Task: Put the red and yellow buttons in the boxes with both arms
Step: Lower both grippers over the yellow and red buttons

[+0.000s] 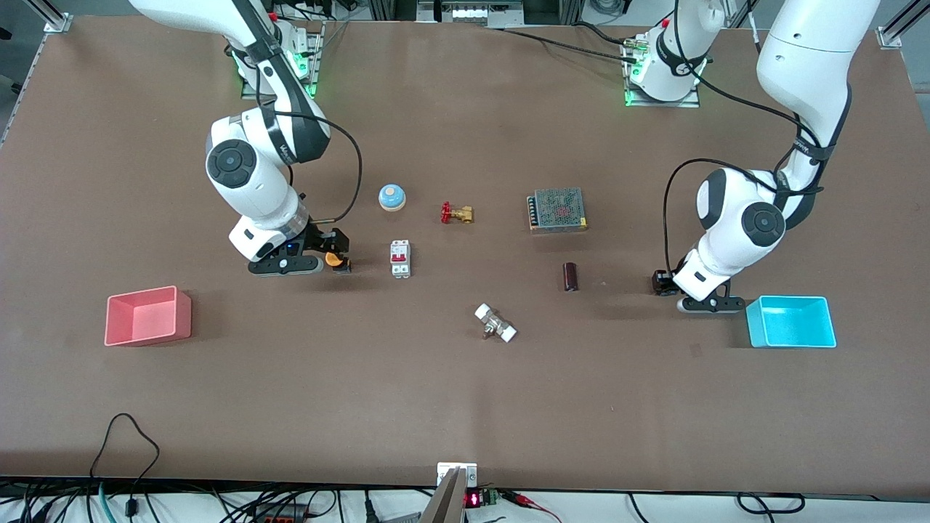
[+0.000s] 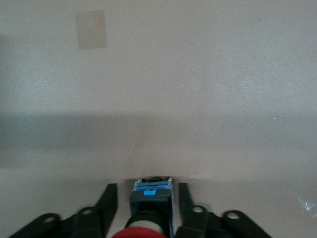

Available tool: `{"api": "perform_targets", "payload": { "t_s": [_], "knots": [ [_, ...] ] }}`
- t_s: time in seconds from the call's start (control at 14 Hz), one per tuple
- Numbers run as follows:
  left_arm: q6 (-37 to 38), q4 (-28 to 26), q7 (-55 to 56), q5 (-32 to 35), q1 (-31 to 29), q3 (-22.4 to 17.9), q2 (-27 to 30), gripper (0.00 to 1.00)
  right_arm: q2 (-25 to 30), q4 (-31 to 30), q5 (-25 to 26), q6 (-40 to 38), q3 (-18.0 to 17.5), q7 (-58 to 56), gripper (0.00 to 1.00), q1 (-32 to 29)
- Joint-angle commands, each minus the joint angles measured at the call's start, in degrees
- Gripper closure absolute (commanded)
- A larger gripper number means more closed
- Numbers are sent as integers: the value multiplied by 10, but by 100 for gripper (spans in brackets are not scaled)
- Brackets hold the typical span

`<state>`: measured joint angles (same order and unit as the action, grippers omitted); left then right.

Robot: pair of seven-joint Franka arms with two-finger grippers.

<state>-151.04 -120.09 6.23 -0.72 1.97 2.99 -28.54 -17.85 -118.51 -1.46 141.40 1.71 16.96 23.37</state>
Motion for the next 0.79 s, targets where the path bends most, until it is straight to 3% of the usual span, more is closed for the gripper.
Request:
{"api": "perform_targets", "payload": {
  "t_s": [0.0, 0.07, 0.21, 0.36, 0.71],
  "knots": [
    [1, 0, 4, -7, 5, -2, 5, 67, -9, -5, 3, 16, 0, 0, 0, -1],
    [1, 1, 4, -7, 5, -2, 5, 67, -12, -7, 6, 24, -4, -12, 0, -10],
    [3, 6, 5, -7, 5, -2, 9, 67, -19, -7, 8, 35, -44, -45, 0, -49],
    [41, 27, 1, -7, 3, -4, 25, 67, -24, -7, 8, 36, -50, -46, 0, -51],
    [273, 185, -12, -2, -5, -38, 30, 67, -55, -8, 9, 73, -50, -47, 0, -37]
  ]
}}
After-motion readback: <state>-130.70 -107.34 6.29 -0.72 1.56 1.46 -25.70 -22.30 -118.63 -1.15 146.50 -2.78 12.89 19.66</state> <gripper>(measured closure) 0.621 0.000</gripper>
